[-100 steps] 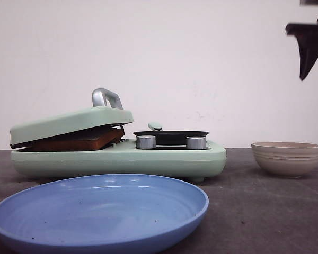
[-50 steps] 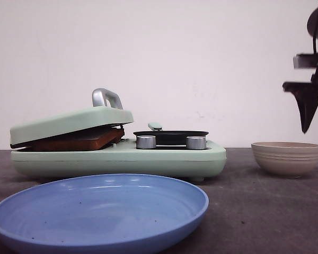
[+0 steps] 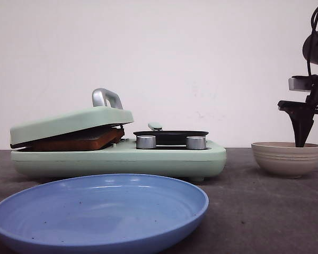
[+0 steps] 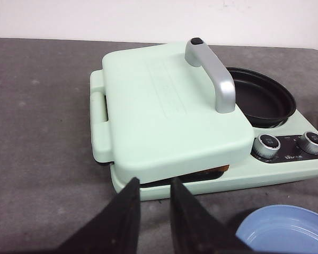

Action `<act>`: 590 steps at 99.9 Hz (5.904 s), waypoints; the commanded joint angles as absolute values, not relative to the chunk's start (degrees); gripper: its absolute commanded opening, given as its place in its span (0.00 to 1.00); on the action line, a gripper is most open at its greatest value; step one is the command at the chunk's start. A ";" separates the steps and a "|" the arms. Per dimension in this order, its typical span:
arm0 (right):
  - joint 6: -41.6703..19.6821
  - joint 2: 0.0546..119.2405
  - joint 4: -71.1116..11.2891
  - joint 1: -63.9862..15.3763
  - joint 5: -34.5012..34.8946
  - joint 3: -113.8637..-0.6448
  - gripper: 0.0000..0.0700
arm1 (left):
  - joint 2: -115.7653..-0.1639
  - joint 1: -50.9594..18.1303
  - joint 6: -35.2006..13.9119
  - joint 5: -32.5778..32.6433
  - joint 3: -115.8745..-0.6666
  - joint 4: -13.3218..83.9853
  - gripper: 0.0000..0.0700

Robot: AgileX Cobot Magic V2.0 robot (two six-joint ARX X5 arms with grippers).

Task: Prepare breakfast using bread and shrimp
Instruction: 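Lower the right gripper and grasp the rim of the cream shrimp bowl, then lift the shrimp bowl with the right gripper toward the frying pan, then tilt the bowl over the frying pan to pour the shrimp in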

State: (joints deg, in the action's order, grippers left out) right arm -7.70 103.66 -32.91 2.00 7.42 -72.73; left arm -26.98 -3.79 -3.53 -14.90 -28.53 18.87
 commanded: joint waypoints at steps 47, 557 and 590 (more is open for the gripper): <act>-7.38 107.92 -34.13 2.17 7.62 -74.06 0.52 | -27.18 -3.88 -2.59 -14.81 -28.75 18.41 0.02; 62.39 112.73 17.15 -35.90 -45.52 -95.61 0.00 | -27.16 -3.88 -3.66 -14.81 -28.75 20.10 0.01; 65.36 113.16 17.69 -36.71 -45.23 -95.59 0.00 | -26.63 -4.86 -3.25 -14.79 -28.75 19.73 0.01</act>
State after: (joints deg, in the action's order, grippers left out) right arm 64.73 111.96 16.34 -35.99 -45.12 -94.15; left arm -26.79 -4.47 -3.79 -14.90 -28.53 20.47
